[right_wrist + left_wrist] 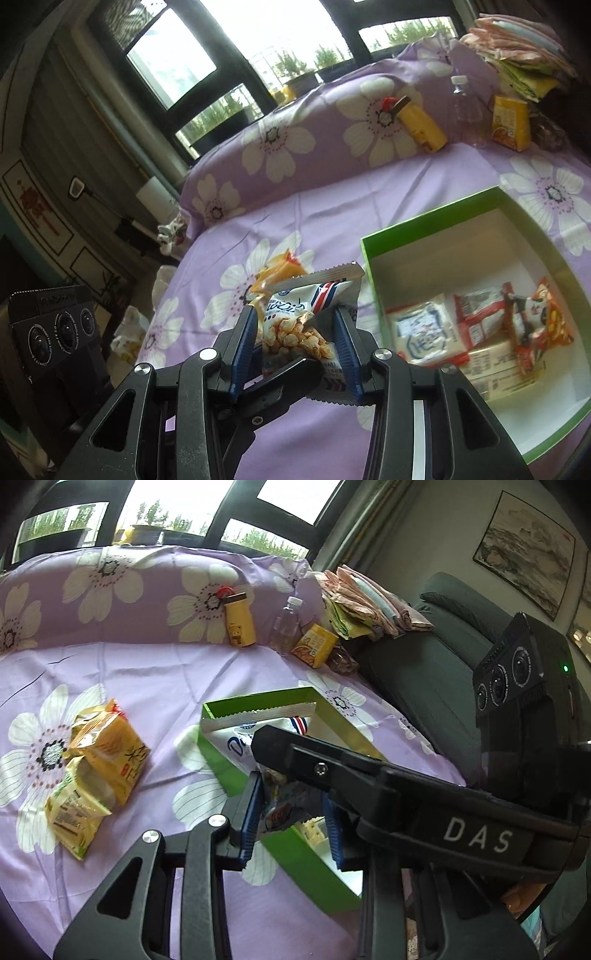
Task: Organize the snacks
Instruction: 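Lower the peanut packet into the box and open the right gripper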
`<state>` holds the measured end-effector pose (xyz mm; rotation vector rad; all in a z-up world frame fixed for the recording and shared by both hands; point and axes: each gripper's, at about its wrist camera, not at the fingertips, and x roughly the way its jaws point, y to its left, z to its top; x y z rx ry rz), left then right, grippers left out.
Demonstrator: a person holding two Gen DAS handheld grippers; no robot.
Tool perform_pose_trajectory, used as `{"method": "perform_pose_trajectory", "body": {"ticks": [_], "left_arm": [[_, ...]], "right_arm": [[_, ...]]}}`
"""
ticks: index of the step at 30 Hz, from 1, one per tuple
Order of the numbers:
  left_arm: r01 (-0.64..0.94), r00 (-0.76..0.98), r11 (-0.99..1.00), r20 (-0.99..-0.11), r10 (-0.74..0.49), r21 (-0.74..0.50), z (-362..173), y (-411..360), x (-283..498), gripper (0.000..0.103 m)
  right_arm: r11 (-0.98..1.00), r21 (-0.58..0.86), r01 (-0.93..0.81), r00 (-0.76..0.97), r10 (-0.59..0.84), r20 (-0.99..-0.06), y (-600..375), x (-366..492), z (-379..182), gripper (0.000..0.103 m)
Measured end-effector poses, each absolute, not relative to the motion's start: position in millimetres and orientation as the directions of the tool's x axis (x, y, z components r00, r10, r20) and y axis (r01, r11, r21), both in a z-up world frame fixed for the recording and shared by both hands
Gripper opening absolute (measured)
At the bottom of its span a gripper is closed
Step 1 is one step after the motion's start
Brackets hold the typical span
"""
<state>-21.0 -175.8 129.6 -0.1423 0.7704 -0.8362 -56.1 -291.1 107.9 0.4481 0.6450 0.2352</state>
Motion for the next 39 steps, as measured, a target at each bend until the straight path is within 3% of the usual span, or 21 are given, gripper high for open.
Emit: {"method": "perform_pose_trajectory", "body": {"ticks": [6, 13, 39], "left_arm": [[0.659, 0.375, 0.651, -0.586, -0.718, -0.376, 125.8, -225.0, -6.3, 0.030], [0.633, 0.327, 0.675, -0.659, -0.678, -0.379, 101.7, -258.0, 15.9, 0.030], [0.578, 0.313, 0.744, -0.750, -0.582, -0.336, 67.8, -285.2, 46.4, 0.030]], "right_arm": [[0.874, 0.486, 0.002, 0.806, 0.286, -0.517, -334.2, -50.7, 106.1, 0.045], [0.838, 0.536, 0.102, 0.777, 0.269, -0.570, -372.2, -28.1, 80.0, 0.045], [0.747, 0.612, 0.259, 0.715, 0.277, -0.642, -400.4, 7.2, 30.9, 0.045]]}}
